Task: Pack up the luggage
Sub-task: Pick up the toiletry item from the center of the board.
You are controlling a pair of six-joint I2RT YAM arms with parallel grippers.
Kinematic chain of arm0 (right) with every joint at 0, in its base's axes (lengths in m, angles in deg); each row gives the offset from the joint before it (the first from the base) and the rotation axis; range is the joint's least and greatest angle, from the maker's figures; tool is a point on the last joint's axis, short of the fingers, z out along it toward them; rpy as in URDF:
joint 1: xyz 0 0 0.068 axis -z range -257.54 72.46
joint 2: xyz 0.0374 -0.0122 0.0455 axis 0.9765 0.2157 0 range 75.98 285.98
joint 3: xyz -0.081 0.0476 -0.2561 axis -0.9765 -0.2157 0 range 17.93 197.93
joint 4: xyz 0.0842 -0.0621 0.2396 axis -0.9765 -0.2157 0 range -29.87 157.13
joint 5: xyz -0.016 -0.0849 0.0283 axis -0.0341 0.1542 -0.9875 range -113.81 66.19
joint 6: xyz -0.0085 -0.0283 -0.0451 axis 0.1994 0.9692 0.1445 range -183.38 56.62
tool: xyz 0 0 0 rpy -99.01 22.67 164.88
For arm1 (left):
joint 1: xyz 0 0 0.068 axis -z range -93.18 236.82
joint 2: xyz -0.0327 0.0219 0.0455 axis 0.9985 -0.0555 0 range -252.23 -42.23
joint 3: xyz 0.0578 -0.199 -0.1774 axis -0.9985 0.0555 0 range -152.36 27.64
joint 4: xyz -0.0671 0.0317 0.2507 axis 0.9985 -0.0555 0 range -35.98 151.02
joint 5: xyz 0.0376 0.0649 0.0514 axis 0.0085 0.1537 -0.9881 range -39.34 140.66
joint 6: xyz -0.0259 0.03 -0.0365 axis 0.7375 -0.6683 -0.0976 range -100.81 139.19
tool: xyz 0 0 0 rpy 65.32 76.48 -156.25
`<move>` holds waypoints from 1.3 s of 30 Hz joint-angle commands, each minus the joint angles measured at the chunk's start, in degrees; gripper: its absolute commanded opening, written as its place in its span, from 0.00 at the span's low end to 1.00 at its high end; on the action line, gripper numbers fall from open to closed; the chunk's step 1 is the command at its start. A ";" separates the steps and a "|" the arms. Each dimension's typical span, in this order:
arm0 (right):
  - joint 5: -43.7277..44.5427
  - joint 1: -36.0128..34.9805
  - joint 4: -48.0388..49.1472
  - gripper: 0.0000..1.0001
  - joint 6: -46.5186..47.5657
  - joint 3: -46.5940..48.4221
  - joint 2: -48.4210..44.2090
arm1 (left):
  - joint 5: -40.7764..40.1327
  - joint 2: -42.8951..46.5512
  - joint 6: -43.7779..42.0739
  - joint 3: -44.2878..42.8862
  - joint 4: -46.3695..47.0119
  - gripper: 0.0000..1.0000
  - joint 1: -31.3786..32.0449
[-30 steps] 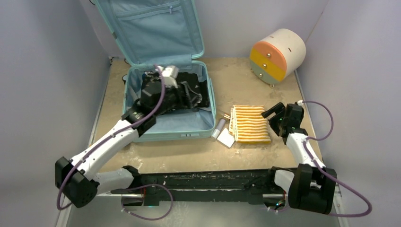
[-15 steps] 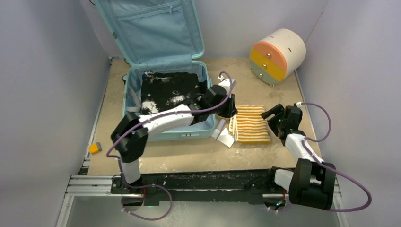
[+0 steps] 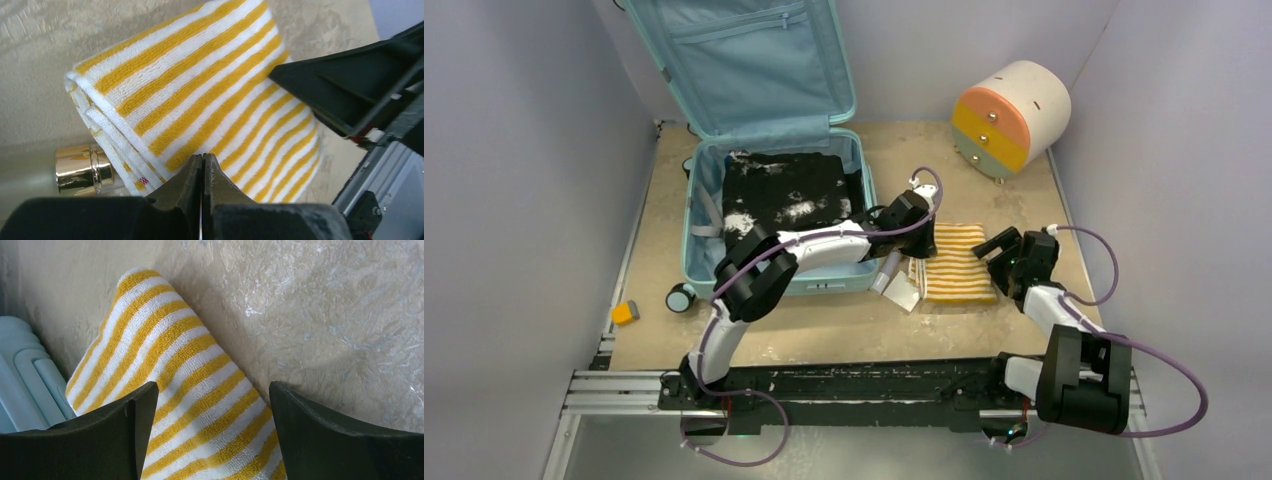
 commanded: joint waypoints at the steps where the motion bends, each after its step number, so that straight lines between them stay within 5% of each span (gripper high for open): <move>1: -3.06 -0.21 -1.16 0.85 2.84 0.68 2.47 | 0.48 -2.84 1.46 -2.06 1.58 0.00 -0.18; 16: -14.48 -0.17 -2.25 0.83 7.40 2.09 6.60 | 0.55 -6.58 4.12 1.52 2.38 0.00 -4.69; 28: -4.95 -0.05 -12.59 0.84 0.77 0.43 -1.51 | 0.34 -9.91 3.17 0.96 2.31 0.00 -5.28; 39: -16.42 -0.01 3.33 0.77 -2.79 -2.69 12.25 | 1.67 -11.28 1.52 -0.41 0.74 0.00 -4.68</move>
